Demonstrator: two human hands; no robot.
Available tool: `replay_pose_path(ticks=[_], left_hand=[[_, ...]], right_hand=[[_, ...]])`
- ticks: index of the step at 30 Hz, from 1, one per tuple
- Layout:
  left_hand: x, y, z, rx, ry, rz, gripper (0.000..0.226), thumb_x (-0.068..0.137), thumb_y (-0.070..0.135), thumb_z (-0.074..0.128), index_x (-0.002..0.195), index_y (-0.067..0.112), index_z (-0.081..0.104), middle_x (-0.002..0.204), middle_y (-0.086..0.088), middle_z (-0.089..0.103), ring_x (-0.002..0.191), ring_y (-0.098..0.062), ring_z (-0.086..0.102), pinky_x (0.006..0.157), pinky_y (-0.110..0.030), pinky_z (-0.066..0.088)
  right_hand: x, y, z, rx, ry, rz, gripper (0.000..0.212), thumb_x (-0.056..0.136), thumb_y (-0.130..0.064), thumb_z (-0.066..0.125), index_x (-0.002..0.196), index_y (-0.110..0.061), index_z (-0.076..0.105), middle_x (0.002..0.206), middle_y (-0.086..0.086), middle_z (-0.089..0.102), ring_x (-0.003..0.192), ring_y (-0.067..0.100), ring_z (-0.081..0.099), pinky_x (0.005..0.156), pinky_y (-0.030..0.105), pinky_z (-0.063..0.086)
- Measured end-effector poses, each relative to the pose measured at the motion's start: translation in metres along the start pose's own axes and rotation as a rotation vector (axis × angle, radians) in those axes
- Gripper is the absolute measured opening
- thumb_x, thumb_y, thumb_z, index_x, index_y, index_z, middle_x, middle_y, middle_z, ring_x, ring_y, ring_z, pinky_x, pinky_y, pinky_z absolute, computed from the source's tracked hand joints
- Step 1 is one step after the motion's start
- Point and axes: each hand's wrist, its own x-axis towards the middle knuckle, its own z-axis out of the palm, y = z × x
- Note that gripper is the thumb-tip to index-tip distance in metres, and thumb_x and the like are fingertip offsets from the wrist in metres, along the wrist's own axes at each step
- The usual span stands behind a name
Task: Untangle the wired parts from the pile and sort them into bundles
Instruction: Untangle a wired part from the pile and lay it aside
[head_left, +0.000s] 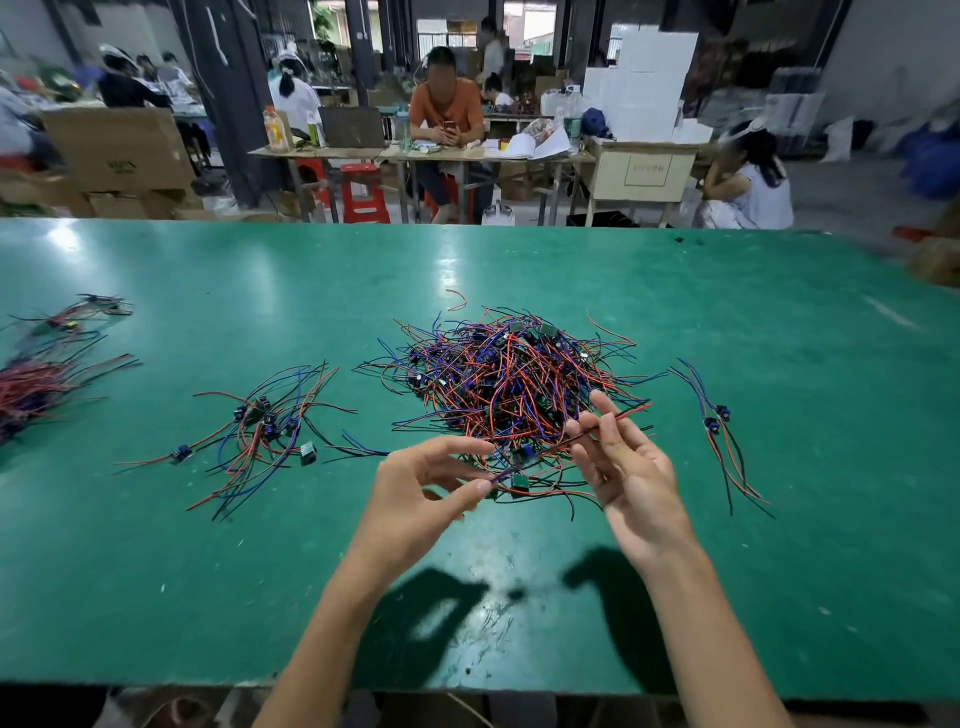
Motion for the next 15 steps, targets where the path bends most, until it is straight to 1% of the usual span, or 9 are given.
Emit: replay_pose_path(ticks=[1,3,6,8,10,12,14,15], left_hand=[[0.000,-0.001,0.002,0.113,0.059,0.105,0.033,0.083,0.007,0.081,0.104,0.031,0.075,0.087,0.010,0.078,0.075,-0.009,0.072,0.066,-0.019,0.053],[-0.001,-0.005,0.006,0.223,0.135,0.273,0.040,0.082,-0.002,0.079,0.106,0.029,0.074,0.087,0.015,0.077,0.085,-0.005,0.074,0.071,-0.017,0.053],[-0.005,-0.012,0.007,0.276,0.203,0.401,0.051,0.082,-0.009,0.076,0.116,0.028,0.071,0.093,0.015,0.075,0.093,-0.006,0.072,0.080,-0.030,0.057],[-0.006,-0.016,0.008,0.296,0.236,0.456,0.052,0.083,-0.009,0.075,0.119,0.027,0.070,0.095,0.016,0.074,0.094,-0.007,0.072,0.084,-0.032,0.058],[-0.006,-0.017,0.010,0.323,0.280,0.501,0.046,0.084,-0.006,0.075,0.119,0.023,0.071,0.096,0.016,0.073,0.094,-0.008,0.071,0.084,-0.029,0.058],[-0.005,-0.018,0.012,0.338,0.318,0.525,0.041,0.085,-0.003,0.077,0.118,0.020,0.072,0.096,0.015,0.074,0.094,-0.008,0.071,0.084,-0.027,0.057],[-0.004,-0.017,0.013,0.324,0.317,0.496,0.040,0.084,-0.002,0.078,0.116,0.020,0.072,0.094,0.016,0.074,0.091,-0.009,0.071,0.082,-0.023,0.055],[-0.004,-0.016,0.014,0.300,0.299,0.449,0.040,0.083,-0.001,0.079,0.115,0.022,0.072,0.092,0.015,0.074,0.089,-0.009,0.071,0.079,-0.019,0.053]], right_hand=[[-0.001,0.000,-0.001,-0.007,-0.011,0.004,0.030,0.086,-0.019,0.064,0.115,-0.018,0.070,0.090,-0.003,0.076,0.083,0.011,0.076,0.067,0.021,0.060],[-0.003,0.001,-0.004,-0.045,-0.020,0.019,0.030,0.087,-0.020,0.063,0.117,-0.019,0.070,0.091,-0.005,0.075,0.086,0.010,0.075,0.069,0.025,0.061],[-0.005,0.005,-0.009,-0.076,-0.006,0.038,0.029,0.091,-0.018,0.061,0.118,-0.020,0.069,0.095,-0.005,0.075,0.090,0.011,0.075,0.071,0.028,0.063],[-0.005,0.008,-0.012,-0.073,0.001,0.039,0.026,0.096,-0.014,0.058,0.119,-0.019,0.069,0.097,-0.004,0.075,0.092,0.013,0.075,0.072,0.029,0.063],[-0.005,0.010,-0.014,-0.059,0.006,0.037,0.025,0.099,-0.012,0.055,0.120,-0.018,0.068,0.097,-0.002,0.076,0.093,0.014,0.075,0.071,0.029,0.062],[-0.004,0.010,-0.014,-0.039,0.013,0.036,0.026,0.097,-0.014,0.057,0.120,-0.017,0.068,0.098,-0.001,0.075,0.093,0.014,0.075,0.072,0.029,0.062],[-0.004,0.009,-0.013,-0.033,0.028,0.034,0.030,0.090,-0.018,0.062,0.119,-0.017,0.069,0.098,0.000,0.076,0.091,0.014,0.075,0.071,0.028,0.062],[-0.004,0.008,-0.013,-0.034,0.042,0.033,0.031,0.088,-0.020,0.064,0.118,-0.016,0.069,0.098,0.000,0.076,0.089,0.014,0.076,0.070,0.027,0.062]])
